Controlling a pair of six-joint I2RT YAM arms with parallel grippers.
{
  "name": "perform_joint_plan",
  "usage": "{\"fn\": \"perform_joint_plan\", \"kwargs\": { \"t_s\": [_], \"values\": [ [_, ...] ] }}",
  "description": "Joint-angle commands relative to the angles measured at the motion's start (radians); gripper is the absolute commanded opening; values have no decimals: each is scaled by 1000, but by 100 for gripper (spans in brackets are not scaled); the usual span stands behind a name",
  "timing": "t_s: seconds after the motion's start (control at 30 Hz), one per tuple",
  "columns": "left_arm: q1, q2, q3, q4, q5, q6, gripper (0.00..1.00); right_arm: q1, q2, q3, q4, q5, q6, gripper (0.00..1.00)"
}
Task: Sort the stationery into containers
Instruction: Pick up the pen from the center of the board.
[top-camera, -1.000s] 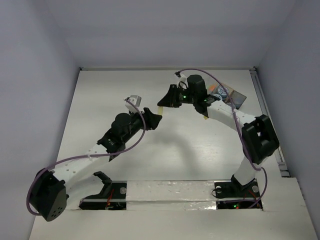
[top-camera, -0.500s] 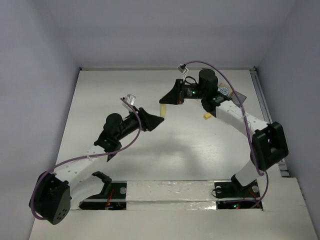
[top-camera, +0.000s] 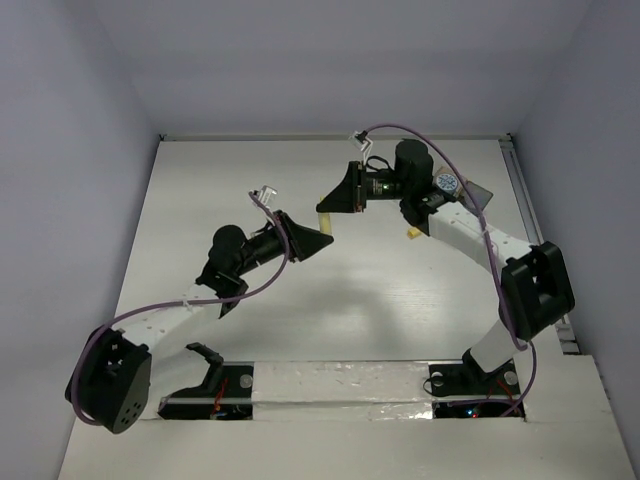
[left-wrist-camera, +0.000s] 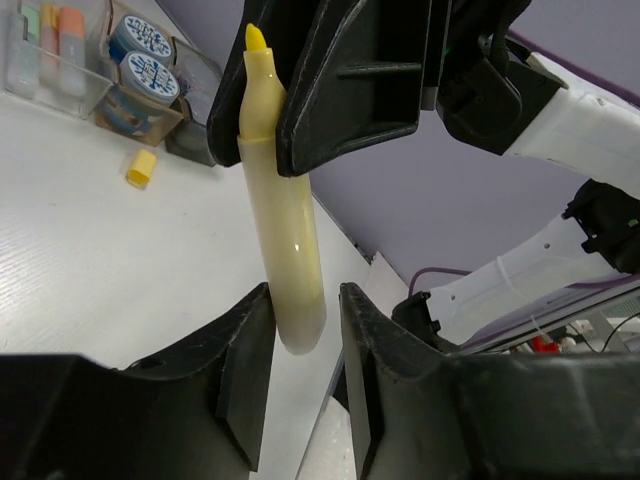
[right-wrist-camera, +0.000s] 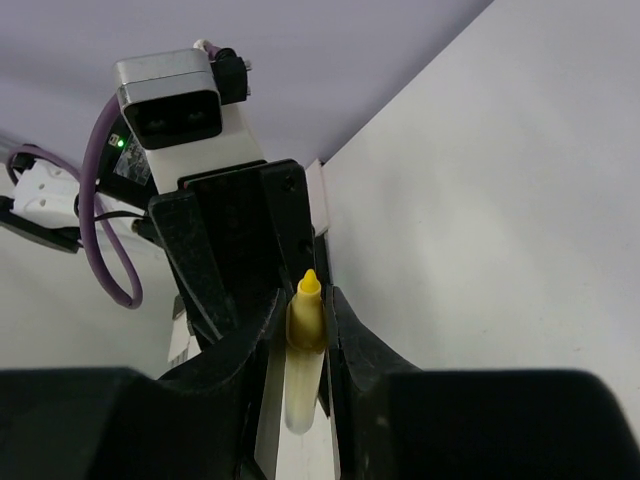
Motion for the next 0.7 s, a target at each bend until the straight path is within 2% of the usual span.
{"fn": "perform_joint_plan", "kwargs": {
  "t_s": [0.0,0.27,0.6,0.63,0.67],
  "values": [
    [1,3,18,121,50,-25,25,21,27,12,54,-31,7,0],
    [1,8,21,111,31,-19,16,41,48,11,50,-28,-8,0],
    [1,35,5,173,11,-53,37,50,54,-23,110,-28,13,0],
    [1,39,5,181,14,-54,36,50,54,-28,117,-28,18,0],
    [1,42,5,192,19,-56,29,50,54,-29,131,-30,22,0]
  ]
}}
